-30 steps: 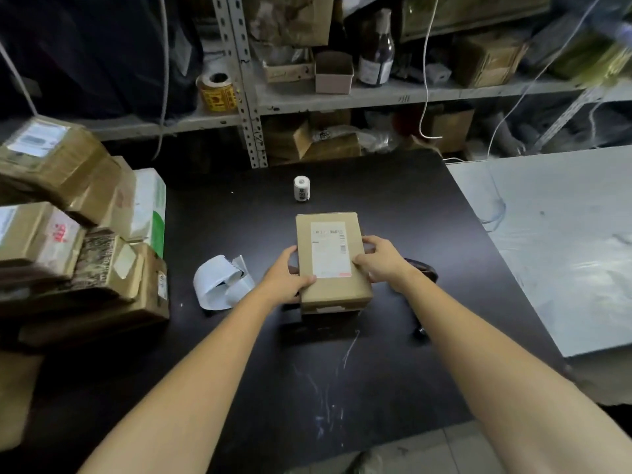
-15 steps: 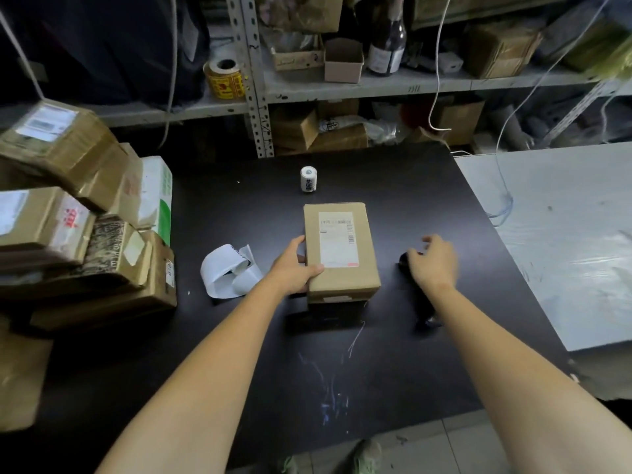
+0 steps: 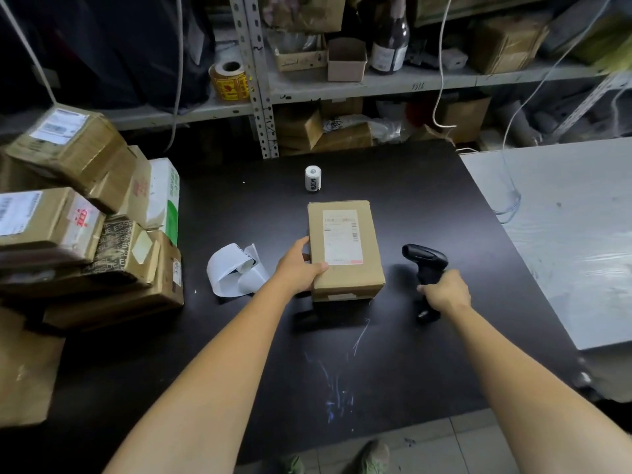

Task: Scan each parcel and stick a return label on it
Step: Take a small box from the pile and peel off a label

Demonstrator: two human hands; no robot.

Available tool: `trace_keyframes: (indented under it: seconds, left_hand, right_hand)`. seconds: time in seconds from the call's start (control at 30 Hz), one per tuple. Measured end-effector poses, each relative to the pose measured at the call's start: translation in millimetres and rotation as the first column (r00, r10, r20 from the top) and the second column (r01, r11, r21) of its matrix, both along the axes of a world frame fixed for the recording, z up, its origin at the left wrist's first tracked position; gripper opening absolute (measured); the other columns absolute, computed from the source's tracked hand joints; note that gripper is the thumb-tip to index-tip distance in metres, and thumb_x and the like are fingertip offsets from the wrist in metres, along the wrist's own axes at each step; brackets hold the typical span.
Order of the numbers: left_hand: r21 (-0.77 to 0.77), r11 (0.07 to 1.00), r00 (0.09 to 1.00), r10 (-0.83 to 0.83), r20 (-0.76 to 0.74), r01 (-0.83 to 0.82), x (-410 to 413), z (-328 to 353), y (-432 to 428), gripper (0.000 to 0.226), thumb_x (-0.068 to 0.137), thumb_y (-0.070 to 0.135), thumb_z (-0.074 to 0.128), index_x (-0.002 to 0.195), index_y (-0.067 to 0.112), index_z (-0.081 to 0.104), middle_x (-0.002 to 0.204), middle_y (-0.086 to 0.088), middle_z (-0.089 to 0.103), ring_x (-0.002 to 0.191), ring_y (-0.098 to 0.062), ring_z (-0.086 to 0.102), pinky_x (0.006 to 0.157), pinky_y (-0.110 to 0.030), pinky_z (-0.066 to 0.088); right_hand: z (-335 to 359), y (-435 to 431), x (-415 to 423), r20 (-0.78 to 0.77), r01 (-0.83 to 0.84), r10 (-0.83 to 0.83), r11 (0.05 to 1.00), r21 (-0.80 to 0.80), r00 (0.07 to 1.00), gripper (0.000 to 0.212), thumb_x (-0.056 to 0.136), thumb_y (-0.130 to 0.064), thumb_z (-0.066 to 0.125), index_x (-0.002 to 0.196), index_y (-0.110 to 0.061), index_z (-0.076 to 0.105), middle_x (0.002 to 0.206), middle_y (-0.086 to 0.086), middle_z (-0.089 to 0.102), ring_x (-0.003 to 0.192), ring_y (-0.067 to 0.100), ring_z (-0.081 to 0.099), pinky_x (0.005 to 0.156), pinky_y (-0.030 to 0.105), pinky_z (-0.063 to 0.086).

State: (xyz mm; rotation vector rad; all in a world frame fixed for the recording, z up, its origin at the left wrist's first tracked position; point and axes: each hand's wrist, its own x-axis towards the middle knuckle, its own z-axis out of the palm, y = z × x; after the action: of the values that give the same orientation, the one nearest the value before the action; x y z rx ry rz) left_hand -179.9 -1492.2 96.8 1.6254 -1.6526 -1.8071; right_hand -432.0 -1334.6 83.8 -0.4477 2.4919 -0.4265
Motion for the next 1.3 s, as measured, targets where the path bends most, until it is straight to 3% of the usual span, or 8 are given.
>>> trace_keyframes:
  seconds: [0.1, 0.27, 0.37, 0.5, 0.6, 0.8, 0.9, 1.3]
  left_hand:
    - [0.056, 0.997, 0.998, 0.06, 0.009, -0.061, 1.2, 3.3, 1.2, 0.072, 0.083, 0.016, 0.075, 0.143, 0.031, 0.038, 0.111, 0.001, 0.061, 0.1, -0.023, 0.064, 0.077, -0.045, 0.061]
    - [0.09, 0.992, 0.996, 0.091, -0.017, -0.089, 8.4, 3.6, 15.2, 0.071, 0.082, 0.012, 0.076, 0.142, 0.027, 0.041, 0.101, 0.002, 0.06, 0.092, -0.02, 0.066, 0.075, -0.04, 0.061]
    - [0.105, 0.988, 0.991, 0.122, -0.051, -0.116, 7.6, 2.6, 24.0, 0.073, 0.082, 0.006, 0.075, 0.142, 0.025, 0.04, 0.1, 0.001, 0.057, 0.095, -0.025, 0.065, 0.076, -0.042, 0.06]
    - [0.081, 0.985, 0.984, 0.157, -0.084, -0.15, -1.6, 0.6, 27.5, 0.07, 0.082, 0.004, 0.073, 0.142, 0.022, 0.04, 0.1, -0.002, 0.061, 0.095, -0.027, 0.066, 0.076, -0.043, 0.06]
    - [0.061, 0.986, 0.984, 0.161, -0.079, -0.157, -7.2, -1.1, 28.3, 0.069, 0.083, 0.002, 0.072, 0.141, 0.023, 0.041, 0.098, -0.001, 0.062, 0.098, -0.029, 0.066, 0.086, -0.049, 0.057]
    - [-0.02, 0.995, 0.995, 0.097, -0.003, -0.097, -6.2, -2.8, 29.2, 0.071, 0.083, 0.012, 0.074, 0.144, 0.024, 0.038, 0.114, -0.008, 0.063, 0.107, -0.029, 0.063, 0.095, -0.048, 0.053]
    - [-0.054, 0.997, 0.997, 0.062, 0.05, -0.06, -6.3, -0.8, 27.4, 0.072, 0.082, 0.015, 0.075, 0.143, 0.025, 0.037, 0.114, -0.005, 0.063, 0.106, -0.026, 0.062, 0.094, -0.046, 0.053]
    - [-0.036, 0.998, 0.997, 0.062, 0.041, -0.061, -4.9, -1.9, 25.9, 0.071, 0.083, 0.015, 0.074, 0.143, 0.025, 0.036, 0.119, -0.006, 0.062, 0.108, -0.026, 0.06, 0.094, -0.047, 0.053]
  right_hand:
    - [26.3, -12.8, -1.8, 0.033, -0.062, 0.068, 0.987, -0.151, 0.997, 0.059, 0.077, -0.021, 0.08, 0.125, -0.008, 0.049, 0.116, 0.012, 0.063, 0.107, 0.035, 0.061, 0.089, 0.045, 0.052]
    - [81.7, -42.3, 0.5, 0.098, -0.111, 0.157, 0.925, -0.363, 0.983, 0.043, 0.072, -0.01, 0.067, 0.106, -0.012, 0.04, 0.088, 0.013, 0.061, 0.066, 0.023, 0.06, 0.058, 0.033, 0.046]
    - [99.8, -60.1, 15.4, 0.172, -0.119, 0.213, 0.891, -0.439, 0.962, 0.044, 0.077, -0.007, 0.06, 0.115, -0.014, 0.042, 0.083, 0.014, 0.063, 0.063, 0.022, 0.058, 0.056, 0.034, 0.048]
    - [109.2, -75.1, 42.0, 0.219, -0.235, 0.372, 0.849, -0.474, 0.902, 0.027, 0.084, -0.009, 0.065, 0.109, -0.014, 0.056, 0.081, 0.009, 0.063, 0.065, 0.021, 0.061, 0.058, 0.035, 0.055]
    - [113.6, -80.0, 61.6, 0.285, -0.199, 0.371, 0.849, -0.489, 0.884, 0.014, 0.084, -0.018, 0.066, 0.095, -0.012, 0.06, 0.076, 0.008, 0.06, 0.061, 0.022, 0.059, 0.054, 0.031, 0.056]
    - [134.3, -84.1, 77.4, 0.382, -0.058, 0.256, 0.887, -0.458, 0.888, 0.033, 0.085, -0.03, 0.062, 0.102, -0.004, 0.057, 0.069, 0.007, 0.049, 0.054, 0.019, 0.049, 0.05, 0.029, 0.046]
    - [143.5, -84.3, 80.5, 0.431, -0.017, 0.238, 0.889, -0.457, 0.87, 0.027, 0.086, -0.027, 0.06, 0.098, -0.003, 0.058, 0.068, 0.007, 0.048, 0.054, 0.018, 0.047, 0.048, 0.027, 0.045]
    - [145.4, -86.2, 77.1, 0.364, -0.022, 0.23, 0.869, -0.494, 0.902, 0.032, 0.084, -0.03, 0.064, 0.1, -0.004, 0.055, 0.072, 0.009, 0.053, 0.053, 0.019, 0.051, 0.048, 0.027, 0.049]
